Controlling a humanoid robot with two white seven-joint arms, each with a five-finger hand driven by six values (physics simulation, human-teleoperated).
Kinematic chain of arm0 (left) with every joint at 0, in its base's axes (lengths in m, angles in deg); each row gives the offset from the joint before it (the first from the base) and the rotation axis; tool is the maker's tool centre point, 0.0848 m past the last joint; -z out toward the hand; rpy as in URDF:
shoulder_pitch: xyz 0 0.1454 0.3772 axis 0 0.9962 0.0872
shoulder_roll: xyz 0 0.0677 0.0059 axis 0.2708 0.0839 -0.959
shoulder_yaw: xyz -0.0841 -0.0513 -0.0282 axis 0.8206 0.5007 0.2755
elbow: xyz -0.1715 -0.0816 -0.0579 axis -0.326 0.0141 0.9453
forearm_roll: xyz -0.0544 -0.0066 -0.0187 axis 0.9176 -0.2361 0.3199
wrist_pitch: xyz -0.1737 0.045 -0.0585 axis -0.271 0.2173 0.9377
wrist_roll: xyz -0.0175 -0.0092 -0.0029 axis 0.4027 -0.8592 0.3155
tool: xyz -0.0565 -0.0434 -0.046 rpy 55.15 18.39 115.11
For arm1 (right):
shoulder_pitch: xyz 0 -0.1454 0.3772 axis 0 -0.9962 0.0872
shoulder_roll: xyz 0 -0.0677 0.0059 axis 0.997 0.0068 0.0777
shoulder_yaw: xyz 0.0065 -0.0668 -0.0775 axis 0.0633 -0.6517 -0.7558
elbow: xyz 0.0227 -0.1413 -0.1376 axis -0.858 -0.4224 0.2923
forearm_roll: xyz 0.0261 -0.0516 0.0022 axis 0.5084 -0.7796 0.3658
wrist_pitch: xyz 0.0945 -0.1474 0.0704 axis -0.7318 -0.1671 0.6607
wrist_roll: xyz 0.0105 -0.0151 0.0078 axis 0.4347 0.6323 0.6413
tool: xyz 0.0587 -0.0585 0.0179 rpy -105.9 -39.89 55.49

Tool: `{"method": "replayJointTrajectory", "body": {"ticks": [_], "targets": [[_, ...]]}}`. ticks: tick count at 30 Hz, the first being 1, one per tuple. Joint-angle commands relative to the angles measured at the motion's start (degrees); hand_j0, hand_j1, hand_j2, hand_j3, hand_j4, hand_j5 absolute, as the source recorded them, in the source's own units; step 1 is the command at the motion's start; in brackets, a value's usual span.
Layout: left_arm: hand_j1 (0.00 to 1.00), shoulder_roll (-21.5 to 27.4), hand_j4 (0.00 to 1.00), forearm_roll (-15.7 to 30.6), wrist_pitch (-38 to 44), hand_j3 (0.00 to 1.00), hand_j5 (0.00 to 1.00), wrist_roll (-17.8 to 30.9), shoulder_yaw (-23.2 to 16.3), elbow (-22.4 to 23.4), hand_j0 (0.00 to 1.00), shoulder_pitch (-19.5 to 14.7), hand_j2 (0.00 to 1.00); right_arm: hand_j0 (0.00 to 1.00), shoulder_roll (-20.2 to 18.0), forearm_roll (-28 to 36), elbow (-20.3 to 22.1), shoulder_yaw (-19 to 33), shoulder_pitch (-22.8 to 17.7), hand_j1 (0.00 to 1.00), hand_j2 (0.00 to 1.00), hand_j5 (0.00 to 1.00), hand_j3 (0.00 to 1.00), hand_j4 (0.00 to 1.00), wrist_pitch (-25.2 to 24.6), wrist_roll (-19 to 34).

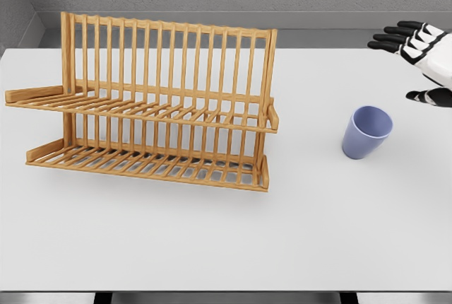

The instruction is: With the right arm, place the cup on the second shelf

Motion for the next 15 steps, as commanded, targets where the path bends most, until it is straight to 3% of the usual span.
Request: {"method": "replayJointTrajectory", "body": {"ticks": [1, 3, 4, 5, 7, 9, 11, 14, 15], "targets": [[1.0, 0.0, 1.0, 0.0, 0.0, 1.0, 1.0, 0.0, 0.0, 0.0, 1.0, 0.0, 1.0, 1.0, 0.0, 0.4, 0.3, -0.1, 0.0, 1.0, 1.0, 1.0, 1.0, 1.0, -0.1, 0.0], [1.0, 0.0, 1.0, 0.0, 0.0, 1.0, 1.0, 0.0, 0.0, 0.0, 1.0, 0.1, 1.0, 1.0, -2.0, 0.7, -0.1, 0.4, -0.1, 1.0, 1.0, 1.0, 1.0, 1.0, -0.1, -0.7], [1.0, 0.0, 1.0, 0.0, 0.0, 1.0, 1.0, 0.0, 0.0, 0.0, 1.0, 0.1, 1.0, 1.0, -5.3, 1.6, -0.5, 0.4, -1.0, 1.0, 1.0, 1.0, 1.0, 1.0, -0.1, -0.5], [1.0, 0.0, 1.0, 0.0, 0.0, 1.0, 1.0, 0.0, 0.0, 0.0, 1.0, 0.1, 1.0, 1.0, -8.0, 1.7, -0.4, 0.5, -4.3, 1.0, 1.0, 1.0, 1.0, 1.0, -0.1, -0.6], [1.0, 0.0, 1.0, 0.0, 0.0, 1.0, 1.0, 0.0, 0.0, 0.0, 1.0, 0.0, 1.0, 1.0, -9.4, 1.3, -0.8, 0.7, -6.7, 1.0, 1.0, 1.0, 1.0, 1.0, -0.1, 1.6], [1.0, 0.0, 1.0, 0.0, 0.0, 1.0, 1.0, 0.0, -0.1, 0.0, 1.0, 0.1, 1.0, 1.0, -7.8, 1.8, -0.6, 3.6, -6.9, 1.0, 1.0, 1.0, 1.0, 1.0, -0.1, 20.9], [1.0, 0.0, 1.0, 0.0, 0.0, 1.0, 1.0, 0.0, 0.0, 0.0, 1.0, 0.1, 1.0, 1.0, -6.8, 1.7, -0.6, 7.8, -6.4, 1.0, 1.0, 1.0, 1.0, 1.0, -0.1, 23.7], [1.0, 0.0, 1.0, 0.0, 0.0, 1.0, 1.0, 0.0, 0.0, 0.0, 1.0, 0.0, 1.0, 1.0, -4.8, 1.7, -1.2, 7.4, -4.4, 1.0, 1.0, 1.0, 1.0, 1.0, -0.1, 23.7], [1.0, 0.0, 1.0, 0.0, 0.0, 1.0, 1.0, 0.0, -0.1, 0.0, 1.0, 0.0, 1.0, 1.0, -3.9, 1.6, -2.3, 5.0, -2.1, 1.0, 1.0, 1.0, 1.0, 1.0, -0.1, 23.7]]}}
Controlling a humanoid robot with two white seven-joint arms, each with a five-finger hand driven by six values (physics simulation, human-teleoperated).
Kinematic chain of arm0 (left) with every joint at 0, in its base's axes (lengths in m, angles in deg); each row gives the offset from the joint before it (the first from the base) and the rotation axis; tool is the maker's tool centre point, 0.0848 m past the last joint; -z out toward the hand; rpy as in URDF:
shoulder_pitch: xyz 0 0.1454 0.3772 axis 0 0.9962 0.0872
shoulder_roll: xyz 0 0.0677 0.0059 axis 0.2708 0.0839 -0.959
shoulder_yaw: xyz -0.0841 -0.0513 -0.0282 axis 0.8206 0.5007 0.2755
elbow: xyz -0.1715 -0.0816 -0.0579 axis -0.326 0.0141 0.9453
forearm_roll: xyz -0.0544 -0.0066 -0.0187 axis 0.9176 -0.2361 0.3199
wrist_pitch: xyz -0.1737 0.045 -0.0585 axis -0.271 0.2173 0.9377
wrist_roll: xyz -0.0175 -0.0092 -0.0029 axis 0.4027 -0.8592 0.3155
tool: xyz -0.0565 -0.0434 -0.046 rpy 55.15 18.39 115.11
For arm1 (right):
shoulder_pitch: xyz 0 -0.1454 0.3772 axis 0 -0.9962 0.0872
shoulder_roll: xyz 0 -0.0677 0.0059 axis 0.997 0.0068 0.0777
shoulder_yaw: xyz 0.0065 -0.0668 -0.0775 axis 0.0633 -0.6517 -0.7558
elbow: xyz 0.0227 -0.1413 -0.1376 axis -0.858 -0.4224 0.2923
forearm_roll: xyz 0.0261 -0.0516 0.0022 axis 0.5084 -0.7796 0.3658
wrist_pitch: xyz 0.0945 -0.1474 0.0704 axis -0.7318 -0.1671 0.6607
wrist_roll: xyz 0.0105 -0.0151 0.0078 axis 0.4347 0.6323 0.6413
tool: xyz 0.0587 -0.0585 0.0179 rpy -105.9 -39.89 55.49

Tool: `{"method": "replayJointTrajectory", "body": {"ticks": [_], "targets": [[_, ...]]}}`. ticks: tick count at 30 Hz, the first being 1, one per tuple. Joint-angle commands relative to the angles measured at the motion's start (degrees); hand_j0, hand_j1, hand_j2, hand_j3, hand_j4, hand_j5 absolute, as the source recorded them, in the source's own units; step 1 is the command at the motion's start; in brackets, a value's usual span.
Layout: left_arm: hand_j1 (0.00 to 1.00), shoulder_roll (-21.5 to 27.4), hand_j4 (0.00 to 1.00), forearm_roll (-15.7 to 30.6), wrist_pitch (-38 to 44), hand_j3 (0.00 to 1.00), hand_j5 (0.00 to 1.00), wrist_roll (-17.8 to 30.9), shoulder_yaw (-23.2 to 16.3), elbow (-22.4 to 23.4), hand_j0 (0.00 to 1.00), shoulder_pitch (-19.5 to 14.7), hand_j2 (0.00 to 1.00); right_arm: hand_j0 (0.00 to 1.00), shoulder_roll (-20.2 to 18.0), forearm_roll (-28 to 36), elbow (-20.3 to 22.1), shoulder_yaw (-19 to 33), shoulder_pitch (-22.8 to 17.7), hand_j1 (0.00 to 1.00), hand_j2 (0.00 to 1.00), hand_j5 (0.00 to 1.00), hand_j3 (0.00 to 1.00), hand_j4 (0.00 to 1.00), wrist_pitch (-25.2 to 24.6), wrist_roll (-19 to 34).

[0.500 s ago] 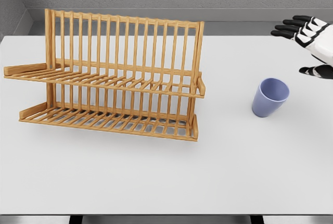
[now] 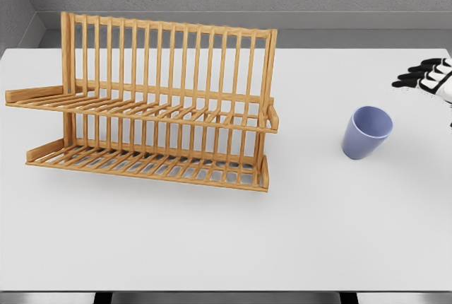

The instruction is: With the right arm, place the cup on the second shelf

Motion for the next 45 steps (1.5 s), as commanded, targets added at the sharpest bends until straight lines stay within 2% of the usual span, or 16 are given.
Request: {"method": "replayJointTrajectory", "body": {"ticks": [1, 2, 3, 6, 8, 11, 14, 20, 24, 28, 36, 38, 39, 41, 43, 45], "targets": [[1.0, 0.0, 1.0, 0.0, -0.1, 1.0, 1.0, 0.0, 0.0, 0.0, 1.0, 0.0, 1.0, 1.0, 1.6, 0.2, -2.2, -5.1, 1.4, 1.0, 1.0, 1.0, 1.0, 1.0, -0.3, 1.8], [1.0, 0.0, 1.0, 0.0, 0.0, 1.0, 1.0, 0.0, 0.0, 0.0, 1.0, 0.1, 1.0, 1.0, 2.7, 0.2, -4.3, -11.2, 5.8, 1.0, 1.0, 1.0, 1.0, 1.0, -0.3, 1.8], [1.0, 0.0, 1.0, 0.0, 0.0, 1.0, 1.0, 0.0, 0.0, 0.0, 1.0, 0.1, 1.0, 1.0, 2.8, 0.0, -5.6, -15.0, 7.6, 1.0, 1.0, 1.0, 1.0, 1.0, -0.3, 1.8], [1.0, 0.0, 1.0, 0.0, 0.0, 1.0, 1.0, 0.0, 0.0, 0.0, 1.0, 0.0, 1.0, 1.0, 2.8, -0.2, -6.8, -18.5, 7.8, 1.0, 1.0, 1.0, 1.0, 1.0, -0.3, 1.8], [1.0, 0.0, 1.0, 0.0, 0.0, 1.0, 1.0, 0.0, 0.0, 0.0, 1.0, 0.1, 1.0, 1.0, 2.9, -0.3, -8.9, -18.8, 9.1, 1.0, 1.0, 1.0, 1.0, 1.0, -0.3, 1.8], [1.0, 0.0, 1.0, 0.0, 0.0, 1.0, 1.0, 0.1, 0.0, 0.0, 1.0, 0.1, 1.0, 1.0, 3.8, -0.3, -9.8, -19.5, 10.5, 1.0, 1.0, 1.0, 1.0, 1.0, -0.3, 1.8], [1.0, 0.0, 1.0, 0.0, 0.0, 1.0, 1.0, 0.1, 0.0, 0.0, 1.0, 0.0, 1.0, 1.0, 5.3, -0.3, -12.6, -24.1, 15.8, 1.0, 1.0, 1.0, 1.0, 1.0, -0.3, 1.8], [1.0, 0.0, 1.0, 0.0, -0.1, 1.0, 1.0, 0.0, 0.0, 0.0, 1.0, 0.0, 1.0, 1.0, 5.3, -0.4, -12.1, -24.7, 16.1, 1.0, 1.0, 1.0, 1.0, 1.0, -0.3, 1.8], [1.0, 0.0, 1.0, 0.0, 0.0, 1.0, 1.0, 0.0, 0.0, 0.0, 1.0, 0.1, 1.0, 1.0, 6.1, -0.4, -12.2, -29.0, 16.7, 1.0, 1.0, 1.0, 1.0, 1.0, -0.3, 1.8], [1.0, 0.0, 1.0, 0.0, 0.0, 1.0, 1.0, 0.0, 0.0, 0.0, 1.0, 0.1, 1.0, 1.0, 6.5, -0.4, -12.7, -30.4, 17.5, 1.0, 1.0, 1.0, 1.0, 1.0, -0.3, 1.8], [1.0, 0.0, 1.0, 0.0, -0.1, 1.0, 1.0, 0.0, -0.1, 0.0, 1.0, 0.0, 1.0, 1.0, 6.4, -0.4, -12.7, -31.0, 18.3, 1.0, 1.0, 1.0, 1.0, 1.0, -0.3, 1.8], [1.0, 0.0, 1.0, 0.0, 0.0, 1.0, 1.0, 0.1, 0.0, 0.0, 1.0, 0.0, 1.0, 0.92, 6.4, -0.3, -12.5, -31.0, 18.4, 0.92, 0.92, 0.92, 0.92, 0.92, -0.3, 1.8], [1.0, 0.0, 1.0, 0.0, 0.0, 1.0, 1.0, 0.0, 0.0, 0.0, 1.0, 0.1, 1.0, 0.85, 6.4, -0.3, -12.5, -31.0, 18.4, 0.85, 0.85, 0.85, 0.85, 0.85, -0.3, 1.8], [1.0, 0.0, 1.0, 0.0, -0.1, 1.0, 1.0, 0.0, 0.0, 0.0, 1.0, 0.1, 1.0, 0.81, 6.4, -0.2, -12.0, -31.0, 18.4, 0.81, 0.81, 0.81, 0.81, 0.81, -0.3, 1.8], [1.0, 0.0, 1.0, 0.0, 0.0, 1.0, 1.0, 0.0, 0.0, 0.0, 1.0, 0.0, 1.0, 0.63, 6.4, -0.2, -12.1, -31.1, 18.3, 0.63, 0.63, 0.63, 0.63, 0.63, -0.3, 1.8], [1.0, 0.0, 1.0, 0.0, -0.1, 1.0, 1.0, 0.0, 0.0, 0.0, 1.0, 0.0, 1.0, 0.59, 6.4, -0.2, -12.0, -31.1, 18.3, 0.59, 0.59, 0.59, 0.59, 0.59, -0.3, 1.8]]}}
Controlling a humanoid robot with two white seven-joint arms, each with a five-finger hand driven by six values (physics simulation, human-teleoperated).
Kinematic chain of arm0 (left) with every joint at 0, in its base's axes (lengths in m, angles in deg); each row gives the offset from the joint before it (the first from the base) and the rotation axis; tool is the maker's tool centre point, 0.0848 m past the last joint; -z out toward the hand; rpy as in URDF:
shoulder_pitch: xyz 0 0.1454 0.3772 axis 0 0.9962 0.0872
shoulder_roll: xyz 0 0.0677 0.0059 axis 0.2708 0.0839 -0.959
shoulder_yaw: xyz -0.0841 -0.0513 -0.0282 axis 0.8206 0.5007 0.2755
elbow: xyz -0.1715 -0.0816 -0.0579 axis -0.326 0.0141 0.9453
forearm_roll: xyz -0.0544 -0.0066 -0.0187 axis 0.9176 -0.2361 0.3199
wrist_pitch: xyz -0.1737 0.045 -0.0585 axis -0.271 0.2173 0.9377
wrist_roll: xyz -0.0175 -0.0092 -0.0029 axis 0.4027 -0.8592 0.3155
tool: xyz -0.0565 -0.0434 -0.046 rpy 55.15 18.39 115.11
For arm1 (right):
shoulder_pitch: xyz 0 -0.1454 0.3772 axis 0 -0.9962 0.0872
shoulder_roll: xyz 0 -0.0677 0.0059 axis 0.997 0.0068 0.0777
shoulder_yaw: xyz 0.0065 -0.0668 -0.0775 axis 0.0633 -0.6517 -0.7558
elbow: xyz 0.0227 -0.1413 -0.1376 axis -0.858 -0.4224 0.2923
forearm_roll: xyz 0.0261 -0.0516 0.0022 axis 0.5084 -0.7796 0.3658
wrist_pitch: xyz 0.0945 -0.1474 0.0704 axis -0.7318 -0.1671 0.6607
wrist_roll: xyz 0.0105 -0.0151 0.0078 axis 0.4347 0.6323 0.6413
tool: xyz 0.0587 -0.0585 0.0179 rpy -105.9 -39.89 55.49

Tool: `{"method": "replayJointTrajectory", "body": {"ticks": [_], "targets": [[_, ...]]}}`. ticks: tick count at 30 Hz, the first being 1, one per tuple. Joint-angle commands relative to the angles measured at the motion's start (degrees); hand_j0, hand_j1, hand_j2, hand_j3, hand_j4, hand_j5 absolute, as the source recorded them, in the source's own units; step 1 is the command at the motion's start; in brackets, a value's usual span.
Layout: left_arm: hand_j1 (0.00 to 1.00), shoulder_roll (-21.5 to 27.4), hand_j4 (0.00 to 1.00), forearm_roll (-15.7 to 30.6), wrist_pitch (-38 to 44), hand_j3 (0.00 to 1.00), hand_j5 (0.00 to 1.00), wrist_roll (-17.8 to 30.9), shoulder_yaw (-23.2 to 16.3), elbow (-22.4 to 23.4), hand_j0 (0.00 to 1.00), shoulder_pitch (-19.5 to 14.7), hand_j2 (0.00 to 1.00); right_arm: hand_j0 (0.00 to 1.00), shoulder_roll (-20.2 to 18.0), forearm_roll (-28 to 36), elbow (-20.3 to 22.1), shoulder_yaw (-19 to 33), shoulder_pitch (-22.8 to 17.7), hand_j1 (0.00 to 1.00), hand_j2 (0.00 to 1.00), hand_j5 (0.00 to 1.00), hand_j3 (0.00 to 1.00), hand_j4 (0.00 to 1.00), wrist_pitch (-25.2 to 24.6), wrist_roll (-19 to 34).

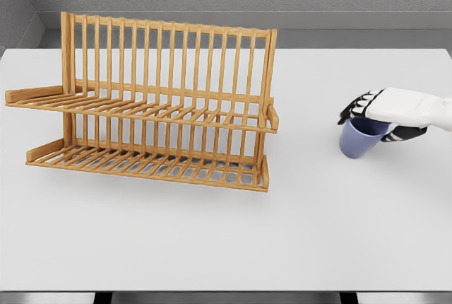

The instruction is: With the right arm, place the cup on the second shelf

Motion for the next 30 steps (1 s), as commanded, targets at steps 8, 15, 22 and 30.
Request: {"method": "replayJointTrajectory", "body": {"ticks": [8, 15, 22, 30], "targets": [[1.0, 0.0, 1.0, 0.0, -0.1, 1.0, 1.0, 0.0, 0.0, 0.0, 1.0, -0.1, 1.0, 0.59, -0.6, 0.9, 2.0, 1.4, 0.4, 0.59, 0.59, 0.59, 0.59, 0.59, -0.1, 0.0], [1.0, 0.0, 1.0, 0.0, 0.0, 1.0, 1.0, 0.1, 0.0, 0.0, 1.0, -0.1, 1.0, 0.59, -0.7, 1.1, 4.5, 6.0, 0.4, 0.59, 0.59, 0.59, 0.59, 0.59, -0.1, 0.0], [1.0, 0.0, 1.0, 0.0, 0.0, 1.0, 1.0, 0.0, 0.0, 0.0, 1.0, 0.0, 1.0, 0.59, -0.3, 1.1, 10.1, 9.3, 0.7, 0.59, 0.59, 0.59, 0.59, 0.59, -0.1, 0.0], [1.0, 0.0, 1.0, 0.0, -0.1, 1.0, 1.0, 0.0, 0.0, 0.0, 1.0, 0.0, 1.0, 0.59, -0.1, 1.1, 15.0, 9.4, 3.8, 0.59, 0.59, 0.59, 0.59, 0.59, -0.1, 0.0]]}}
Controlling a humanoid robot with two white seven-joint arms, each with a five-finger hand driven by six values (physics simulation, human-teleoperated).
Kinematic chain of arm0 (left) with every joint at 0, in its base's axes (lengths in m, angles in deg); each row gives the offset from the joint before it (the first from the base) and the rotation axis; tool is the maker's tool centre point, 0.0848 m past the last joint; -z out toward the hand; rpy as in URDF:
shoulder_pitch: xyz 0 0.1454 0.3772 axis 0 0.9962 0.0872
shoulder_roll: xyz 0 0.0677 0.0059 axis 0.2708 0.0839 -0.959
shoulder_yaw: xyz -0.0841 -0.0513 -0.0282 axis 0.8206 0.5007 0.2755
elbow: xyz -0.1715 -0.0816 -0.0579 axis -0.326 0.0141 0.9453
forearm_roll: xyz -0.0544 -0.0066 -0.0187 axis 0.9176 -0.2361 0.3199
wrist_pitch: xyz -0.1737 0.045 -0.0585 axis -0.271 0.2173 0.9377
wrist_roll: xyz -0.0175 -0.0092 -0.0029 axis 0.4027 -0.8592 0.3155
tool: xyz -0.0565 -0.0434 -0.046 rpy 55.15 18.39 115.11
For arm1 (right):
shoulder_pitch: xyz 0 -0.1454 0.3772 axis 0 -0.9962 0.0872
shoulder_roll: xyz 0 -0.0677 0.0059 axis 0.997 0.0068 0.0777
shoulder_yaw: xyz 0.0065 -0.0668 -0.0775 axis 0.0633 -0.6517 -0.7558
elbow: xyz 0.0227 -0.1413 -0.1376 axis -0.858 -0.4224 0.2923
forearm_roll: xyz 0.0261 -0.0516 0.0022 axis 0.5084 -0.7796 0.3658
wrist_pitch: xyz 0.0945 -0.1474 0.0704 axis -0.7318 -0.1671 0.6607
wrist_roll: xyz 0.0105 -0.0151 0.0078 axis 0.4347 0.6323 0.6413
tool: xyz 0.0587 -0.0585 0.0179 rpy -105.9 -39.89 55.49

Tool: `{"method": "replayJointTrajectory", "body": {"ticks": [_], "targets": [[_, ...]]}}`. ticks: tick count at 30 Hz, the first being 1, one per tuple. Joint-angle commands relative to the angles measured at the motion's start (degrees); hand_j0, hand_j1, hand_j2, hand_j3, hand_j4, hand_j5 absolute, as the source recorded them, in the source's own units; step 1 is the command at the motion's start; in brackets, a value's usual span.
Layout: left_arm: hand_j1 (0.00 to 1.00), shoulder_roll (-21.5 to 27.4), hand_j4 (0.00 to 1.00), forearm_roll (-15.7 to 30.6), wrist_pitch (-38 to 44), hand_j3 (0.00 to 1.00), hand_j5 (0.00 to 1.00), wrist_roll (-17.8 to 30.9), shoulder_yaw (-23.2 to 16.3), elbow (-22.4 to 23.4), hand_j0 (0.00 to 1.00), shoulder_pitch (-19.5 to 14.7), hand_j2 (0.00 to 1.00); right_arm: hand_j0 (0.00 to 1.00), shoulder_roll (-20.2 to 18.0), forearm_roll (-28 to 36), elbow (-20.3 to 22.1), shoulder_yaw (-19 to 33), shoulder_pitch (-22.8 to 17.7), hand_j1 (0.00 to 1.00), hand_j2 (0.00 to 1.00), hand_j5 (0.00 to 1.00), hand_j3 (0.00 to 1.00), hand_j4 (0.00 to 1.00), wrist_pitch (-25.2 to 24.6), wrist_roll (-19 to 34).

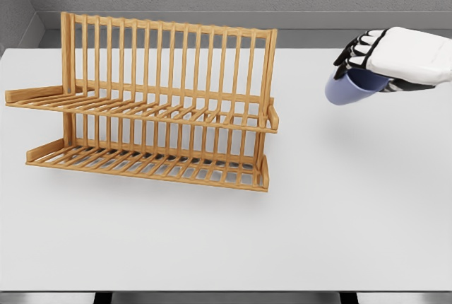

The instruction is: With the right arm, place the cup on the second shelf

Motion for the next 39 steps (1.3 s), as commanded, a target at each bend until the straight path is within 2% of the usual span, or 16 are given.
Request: {"method": "replayJointTrajectory", "body": {"ticks": [1, 9, 10, 14, 24, 27, 31, 33, 39], "targets": [[1.0, 0.0, 1.0, 0.0, 0.0, 1.0, 1.0, 0.0, 0.0, 0.0, 1.0, 0.1, 1.0, 0.59, 0.0, 0.4, 2.2, 0.1, 0.0, 0.59, 0.59, 0.59, 0.59, 0.59, -0.2, -0.1], [1.0, 0.0, 1.0, 0.0, -0.1, 1.0, 1.0, 0.1, 0.0, 0.0, 1.0, 0.0, 1.0, 0.6, 0.4, 0.7, 2.7, 0.1, 0.3, 0.6, 0.6, 0.6, 0.6, 0.6, -0.2, -0.1], [1.0, 0.0, 1.0, 0.0, 0.0, 1.0, 1.0, 0.0, 0.0, 0.0, 1.0, 0.0, 1.0, 0.59, 2.0, 0.8, 2.7, 0.0, 1.1, 0.59, 0.59, 0.59, 0.59, 0.59, -0.2, -0.1], [1.0, 0.0, 1.0, 0.0, -0.1, 1.0, 1.0, 0.0, 0.0, 0.0, 1.0, 0.1, 1.0, 0.59, 4.4, 0.8, 2.7, -0.1, 1.5, 0.59, 0.59, 0.59, 0.59, 0.59, -0.2, -0.1], [1.0, 0.0, 1.0, 0.0, 0.0, 1.0, 1.0, 0.0, 0.0, 0.0, 1.0, 0.0, 1.0, 0.6, 7.4, 1.2, 2.7, -1.1, 2.7, 0.6, 0.6, 0.6, 0.6, 0.6, -0.2, -0.1], [1.0, 0.0, 1.0, 0.0, 0.0, 1.0, 1.0, 0.0, 0.0, 0.0, 1.0, 0.1, 1.0, 0.59, 8.0, 1.2, 2.7, -3.9, 4.2, 0.59, 0.59, 0.59, 0.59, 0.59, -0.2, -0.1], [1.0, 0.0, 1.0, 0.0, 0.0, 1.0, 1.0, 0.0, 0.0, 0.0, 1.0, 0.1, 1.0, 0.6, 8.9, 1.2, 2.7, -4.5, 4.8, 0.6, 0.6, 0.6, 0.6, 0.6, -0.2, -0.1], [1.0, 0.0, 1.0, 0.0, 0.0, 1.0, 1.0, 0.0, 0.0, 0.0, 1.0, 0.1, 1.0, 0.6, 10.1, 1.2, 2.7, -6.4, 6.5, 0.6, 0.6, 0.6, 0.6, 0.6, -0.2, -0.1], [1.0, 0.0, 1.0, 0.0, 0.0, 1.0, 1.0, 0.0, 0.0, 0.0, 1.0, 0.1, 1.0, 0.59, 11.1, 1.2, 2.7, -6.8, 7.3, 0.59, 0.59, 0.59, 0.59, 0.59, -0.2, -0.1]]}}
